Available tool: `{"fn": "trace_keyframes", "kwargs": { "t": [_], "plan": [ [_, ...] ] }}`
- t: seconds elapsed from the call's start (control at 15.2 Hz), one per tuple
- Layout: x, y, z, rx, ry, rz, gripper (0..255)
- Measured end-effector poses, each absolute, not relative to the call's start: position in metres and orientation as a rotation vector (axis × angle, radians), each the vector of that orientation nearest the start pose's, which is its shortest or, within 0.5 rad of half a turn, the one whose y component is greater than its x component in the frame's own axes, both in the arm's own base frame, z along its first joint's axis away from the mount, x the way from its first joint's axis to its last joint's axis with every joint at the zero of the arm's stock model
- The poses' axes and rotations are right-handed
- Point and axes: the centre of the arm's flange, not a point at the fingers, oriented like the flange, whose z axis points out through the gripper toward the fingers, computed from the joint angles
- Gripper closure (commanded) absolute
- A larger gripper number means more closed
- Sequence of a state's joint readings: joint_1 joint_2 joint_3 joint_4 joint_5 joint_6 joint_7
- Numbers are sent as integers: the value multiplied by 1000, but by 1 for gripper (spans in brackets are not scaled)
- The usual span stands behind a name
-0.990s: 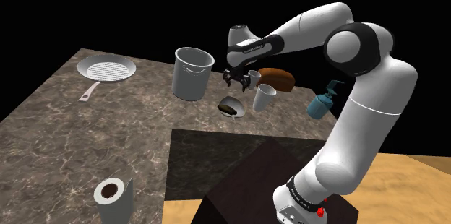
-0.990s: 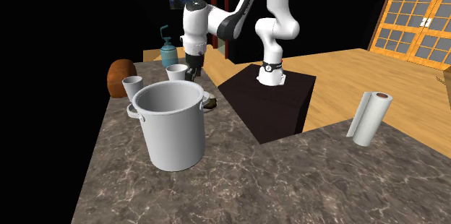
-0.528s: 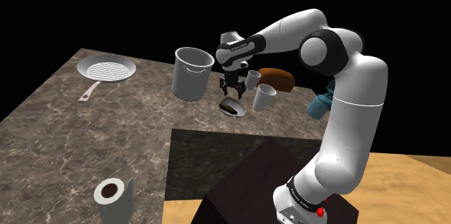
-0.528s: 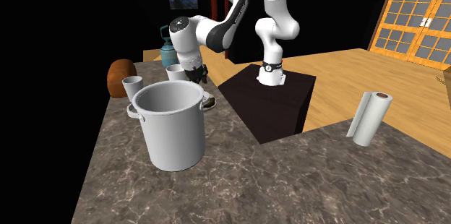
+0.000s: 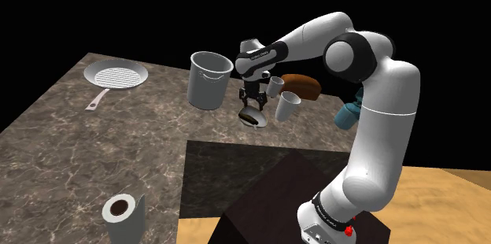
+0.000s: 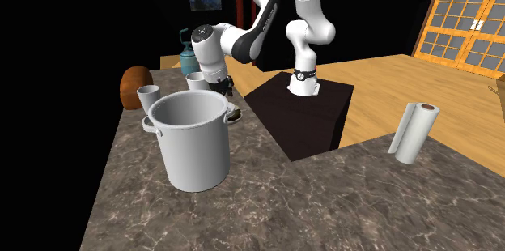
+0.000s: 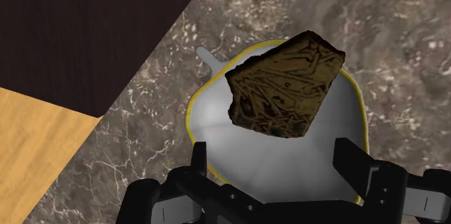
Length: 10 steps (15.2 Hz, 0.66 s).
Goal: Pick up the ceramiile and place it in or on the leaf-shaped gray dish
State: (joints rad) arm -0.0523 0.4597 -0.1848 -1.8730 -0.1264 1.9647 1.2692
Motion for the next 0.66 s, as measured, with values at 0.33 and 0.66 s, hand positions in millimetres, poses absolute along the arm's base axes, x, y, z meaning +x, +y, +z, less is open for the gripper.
{"fn": "trace_keyframes", "kwargs": {
  "t": [0.33,0.66],
  "plan": [
    [576,-143,248,-2613,2274,387,255],
    [576,-143,248,-2613,2274,387,255]
  ]
}}
